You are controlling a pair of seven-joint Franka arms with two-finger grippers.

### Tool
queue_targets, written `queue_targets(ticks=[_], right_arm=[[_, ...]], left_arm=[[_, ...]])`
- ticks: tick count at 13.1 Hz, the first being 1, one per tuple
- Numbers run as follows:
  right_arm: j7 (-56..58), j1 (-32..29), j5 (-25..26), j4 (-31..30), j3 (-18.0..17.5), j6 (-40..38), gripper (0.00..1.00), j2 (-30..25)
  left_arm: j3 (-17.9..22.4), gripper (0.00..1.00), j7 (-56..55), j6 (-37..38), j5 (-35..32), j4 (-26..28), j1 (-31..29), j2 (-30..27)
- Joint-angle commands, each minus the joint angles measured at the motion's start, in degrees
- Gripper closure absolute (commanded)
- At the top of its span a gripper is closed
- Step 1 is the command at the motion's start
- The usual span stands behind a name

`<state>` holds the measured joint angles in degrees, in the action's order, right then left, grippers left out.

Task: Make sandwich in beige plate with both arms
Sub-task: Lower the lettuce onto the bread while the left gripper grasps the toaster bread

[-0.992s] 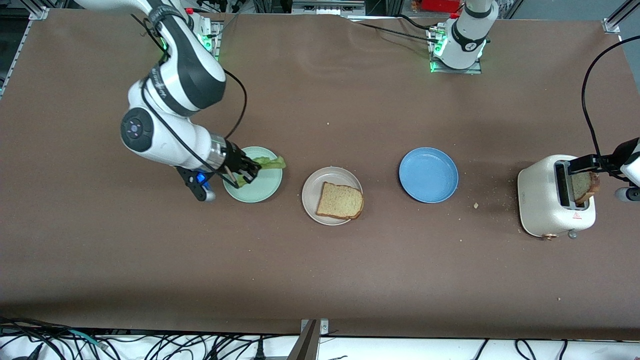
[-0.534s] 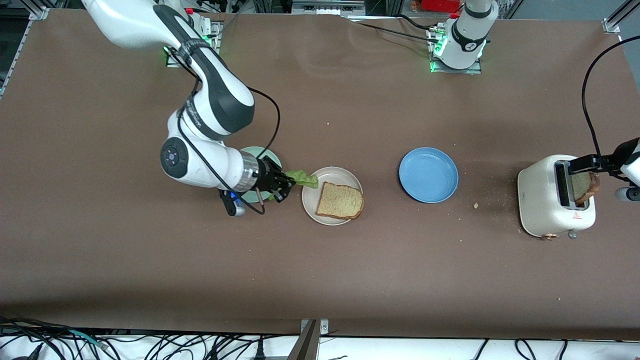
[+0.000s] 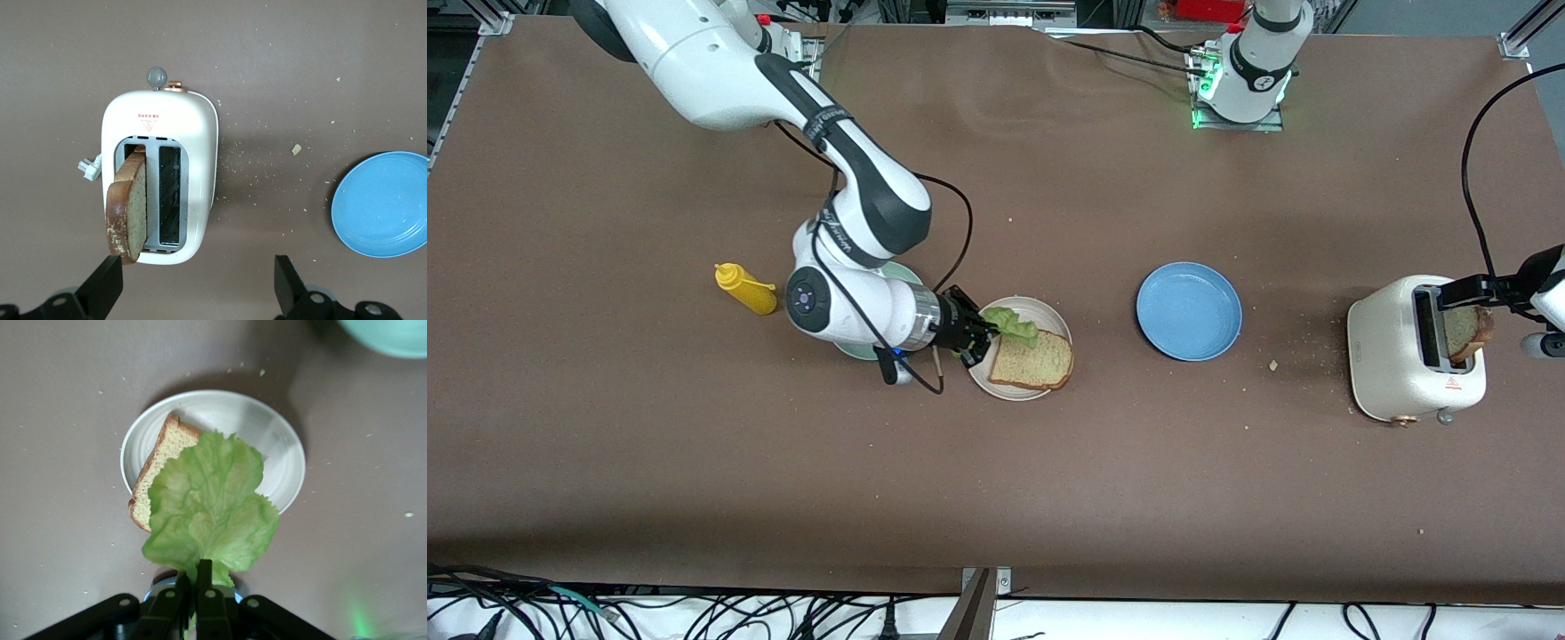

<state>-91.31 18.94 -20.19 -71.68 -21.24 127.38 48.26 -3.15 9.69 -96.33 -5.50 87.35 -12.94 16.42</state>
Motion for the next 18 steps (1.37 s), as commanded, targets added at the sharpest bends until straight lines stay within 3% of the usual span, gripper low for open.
queue_targets(ticks=[1, 4, 11, 15, 16, 17, 18], right_arm=[[-1.16, 1.01, -0.37, 2.95, -0.55, 2.86, 1.0, 3.5], [-1.07, 1.36, -0.2, 2.95, -0.55, 4.71, 1.0, 4.56], [-1.51, 2.41, -0.28, 2.95, -1.25, 9.36, 1.0, 7.2], [-1.51, 2.59, -0.29, 2.77, -1.34, 9.46, 1.0, 7.55], [-1.51, 2.59, -0.28, 2.77, -1.34, 9.46, 0.74, 7.64], [-1.51, 2.59, -0.2, 2.77, -1.34, 9.46, 0.23, 7.64], [-1.42, 2.59, -0.11, 2.77, -1.34, 9.38, 0.17, 7.55]], left_arm=[[-0.37, 0.0, 0.33, 0.18, -1.27, 0.1, -0.42, -0.42], [-0.28, 0.0, 0.42, 0.18, -1.36, 0.19, -0.51, -0.42], [-0.54, 0.0, 7.88, -4.82, 1.52, 1.24, -7.88, 2.21], [-0.54, 0.0, 9.65, -9.91, 4.44, 5.1, -9.82, 3.0], [-0.54, 0.0, 9.65, -11.15, 4.53, 5.9, -10.08, 3.0], [-0.54, 0.01, 9.65, -12.55, 4.53, 6.95, -10.09, 3.0], [-0.54, 0.17, 9.73, -14.3, 4.53, 8.09, -10.17, 3.0]])
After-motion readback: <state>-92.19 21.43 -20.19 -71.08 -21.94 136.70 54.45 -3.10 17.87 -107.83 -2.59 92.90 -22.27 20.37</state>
